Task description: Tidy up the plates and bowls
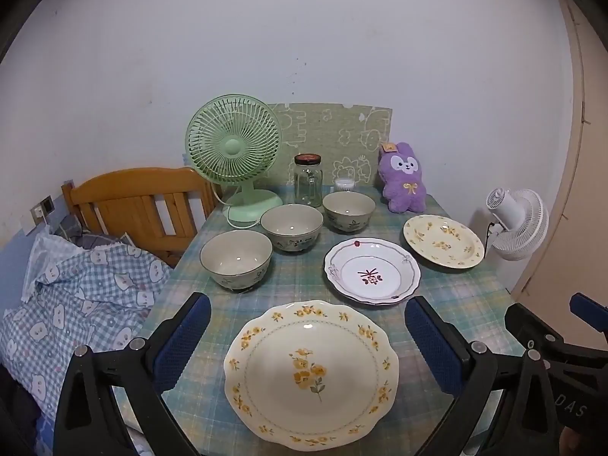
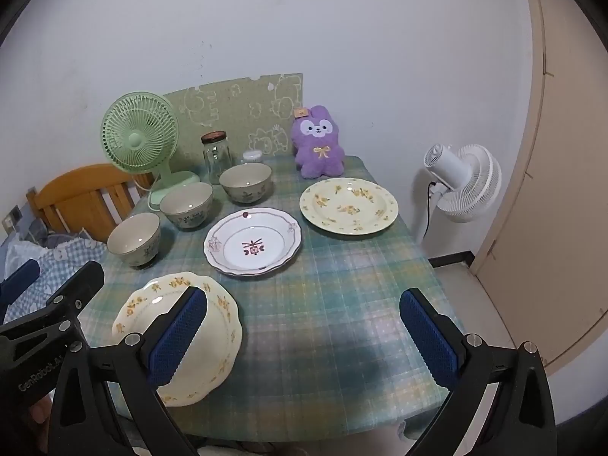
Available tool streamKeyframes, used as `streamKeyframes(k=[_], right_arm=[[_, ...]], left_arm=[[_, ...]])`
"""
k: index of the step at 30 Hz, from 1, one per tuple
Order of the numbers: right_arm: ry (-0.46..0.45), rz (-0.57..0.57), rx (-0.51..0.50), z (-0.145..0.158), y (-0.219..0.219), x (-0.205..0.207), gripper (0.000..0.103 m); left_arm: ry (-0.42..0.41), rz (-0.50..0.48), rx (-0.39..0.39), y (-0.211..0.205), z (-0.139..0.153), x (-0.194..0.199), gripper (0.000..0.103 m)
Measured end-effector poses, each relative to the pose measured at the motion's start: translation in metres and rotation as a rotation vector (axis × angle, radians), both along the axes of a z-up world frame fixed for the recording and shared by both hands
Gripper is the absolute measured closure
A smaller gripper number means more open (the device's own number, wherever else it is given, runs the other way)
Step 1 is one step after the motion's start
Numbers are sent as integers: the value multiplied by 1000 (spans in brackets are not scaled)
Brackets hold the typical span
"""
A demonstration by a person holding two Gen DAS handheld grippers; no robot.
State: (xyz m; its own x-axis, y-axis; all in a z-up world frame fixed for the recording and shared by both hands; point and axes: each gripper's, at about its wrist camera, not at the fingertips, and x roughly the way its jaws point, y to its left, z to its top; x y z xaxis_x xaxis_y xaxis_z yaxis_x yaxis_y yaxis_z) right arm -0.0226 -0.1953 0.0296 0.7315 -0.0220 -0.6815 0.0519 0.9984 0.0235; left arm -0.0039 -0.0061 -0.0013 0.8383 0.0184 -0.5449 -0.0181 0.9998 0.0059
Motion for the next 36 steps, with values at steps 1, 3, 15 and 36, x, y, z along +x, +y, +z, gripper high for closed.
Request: streamKeyframes(k=[1,3,15,36], right_arm=[[1,1,0,0,-1,0,0],[6,3,5,-1,-1,2,0],[2,-17,-5,0,-5,2,1],[-14,-7,8,2,-8,1,1]], left_arm=[[-2,0,-1,0,-1,-1,0],[-1,1,0,-1,-2,-1,0],[-8,-11,1,-7,1,0,1],[-11,-9,-5,-9,2,-1,2]])
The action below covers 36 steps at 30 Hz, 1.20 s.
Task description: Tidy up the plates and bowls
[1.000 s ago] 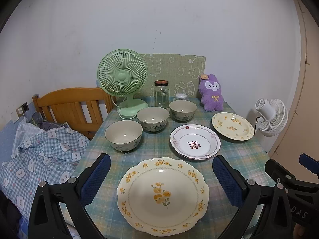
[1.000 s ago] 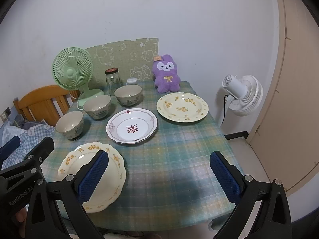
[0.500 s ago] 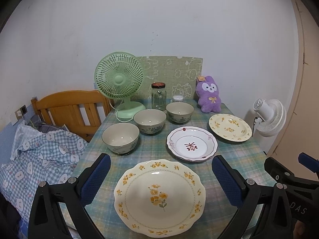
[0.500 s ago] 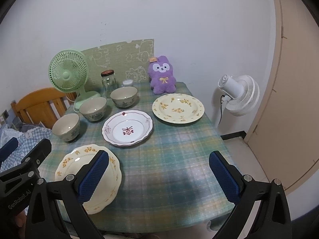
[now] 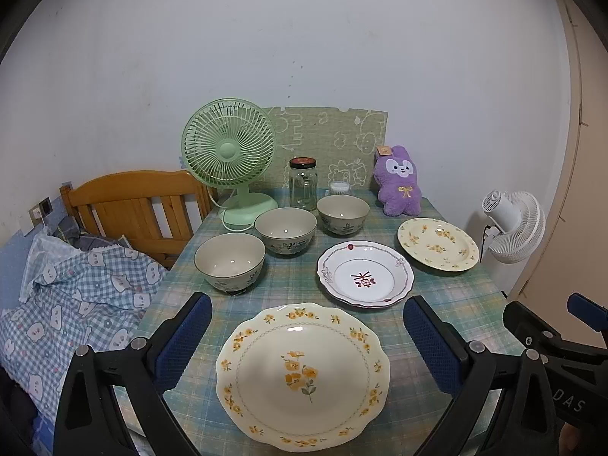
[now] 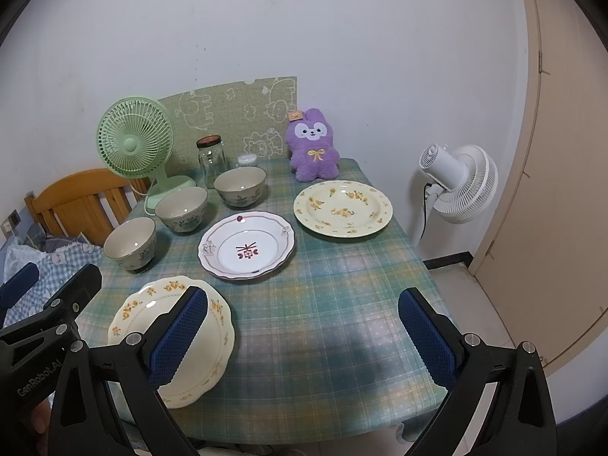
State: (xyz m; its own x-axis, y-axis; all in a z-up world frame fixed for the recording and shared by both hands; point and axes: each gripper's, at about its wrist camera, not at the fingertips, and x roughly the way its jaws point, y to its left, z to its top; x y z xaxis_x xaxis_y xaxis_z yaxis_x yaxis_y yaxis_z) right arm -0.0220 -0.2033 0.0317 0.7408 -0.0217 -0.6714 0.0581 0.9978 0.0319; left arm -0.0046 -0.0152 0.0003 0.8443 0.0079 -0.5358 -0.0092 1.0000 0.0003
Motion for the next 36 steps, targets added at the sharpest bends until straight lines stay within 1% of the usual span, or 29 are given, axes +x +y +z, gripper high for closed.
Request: streamKeyframes(k=[36], right_arm=[[-15,-4,8,3,-4,-7,2]], left_arm=[[-7,-3,-5,-4,-1,-5,3]])
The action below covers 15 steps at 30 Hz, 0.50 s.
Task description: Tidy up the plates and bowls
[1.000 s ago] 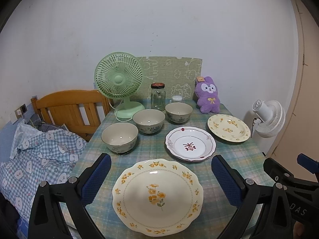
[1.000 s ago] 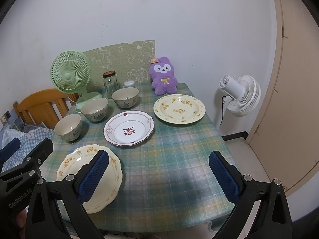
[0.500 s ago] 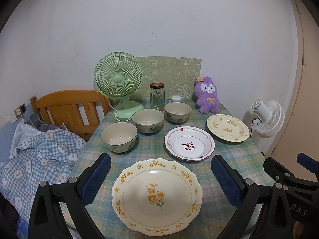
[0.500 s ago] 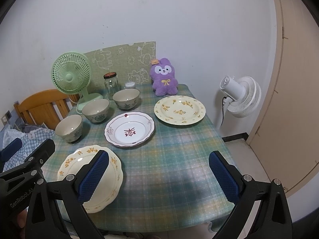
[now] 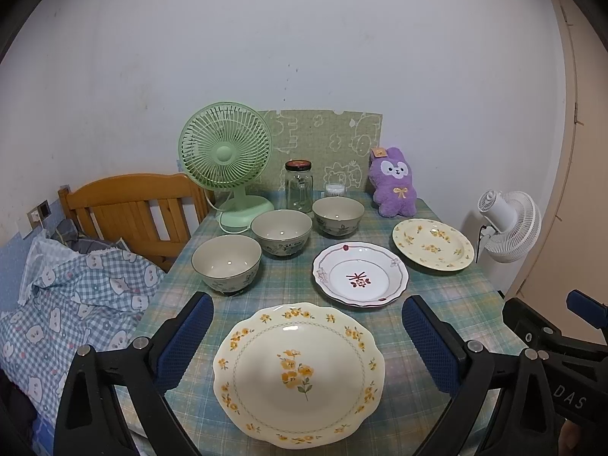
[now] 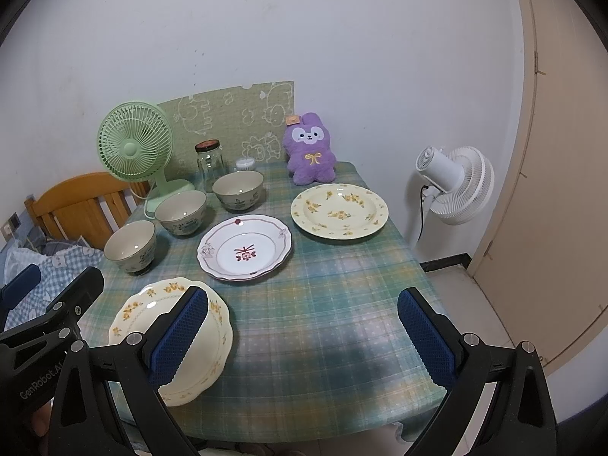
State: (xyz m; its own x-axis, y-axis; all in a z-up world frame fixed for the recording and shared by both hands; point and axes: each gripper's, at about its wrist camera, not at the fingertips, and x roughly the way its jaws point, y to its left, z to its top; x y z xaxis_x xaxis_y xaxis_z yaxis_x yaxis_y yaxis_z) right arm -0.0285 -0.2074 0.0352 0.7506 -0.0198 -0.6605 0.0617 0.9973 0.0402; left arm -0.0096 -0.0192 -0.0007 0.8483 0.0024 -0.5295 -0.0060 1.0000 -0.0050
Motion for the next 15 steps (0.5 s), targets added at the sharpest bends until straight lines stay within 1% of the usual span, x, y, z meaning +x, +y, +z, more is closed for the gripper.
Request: streamKeyframes(k=[5,9,13,15], right_arm=[[-2,1,1,1,0,0,4],[-10,5,0,4,4,1,4],[-1,19,17,5,11,9,4],[15,32,28,2,17,15,7]], left_arm=[[-3,3,5,-1,2,-1,3],[2,4,9,2,3,-1,6],[12,20,14,8,1,3,9],[22,32,23,11,-1,6,11]])
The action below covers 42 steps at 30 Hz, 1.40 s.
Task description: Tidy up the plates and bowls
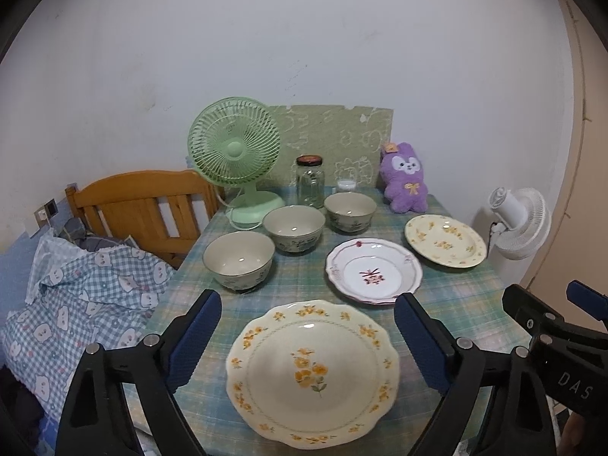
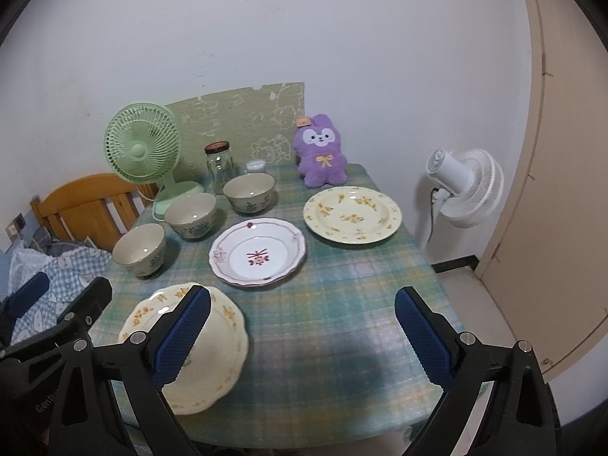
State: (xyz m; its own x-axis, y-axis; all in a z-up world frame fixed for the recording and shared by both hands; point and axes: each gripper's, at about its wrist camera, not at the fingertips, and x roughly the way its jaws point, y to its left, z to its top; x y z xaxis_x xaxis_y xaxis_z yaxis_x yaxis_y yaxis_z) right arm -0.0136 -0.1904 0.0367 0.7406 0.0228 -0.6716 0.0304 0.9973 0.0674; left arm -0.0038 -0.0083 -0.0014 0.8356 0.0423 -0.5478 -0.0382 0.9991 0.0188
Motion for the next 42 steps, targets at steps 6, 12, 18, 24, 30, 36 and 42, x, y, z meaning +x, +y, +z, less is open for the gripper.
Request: streamKeyframes(k=[6,12,18,24,30,36,42], right_arm=[[67,37,-4,-20,24,24,10],[127,55,-26,-43,49,48,13],[208,71,-40,-74,72,69,18],[297,64,-38,-109,84,86,22],[382,35,-63,-139,91,96,33],[447,29,-61,-158,98,99,34],[487,29,-60,-171,105,107,39]], left_arm=[[66,20,-16,17,-18,17,18],[141,25,-39,35,-42,40,24],[226,42,-21,49,-73,62,28],[319,53,-26,61,-105,75,30],[412,66,-35,70,-133,87,35],[485,57,-58,77,-155,95,40],[528,52,-91,83,-167,102,50]])
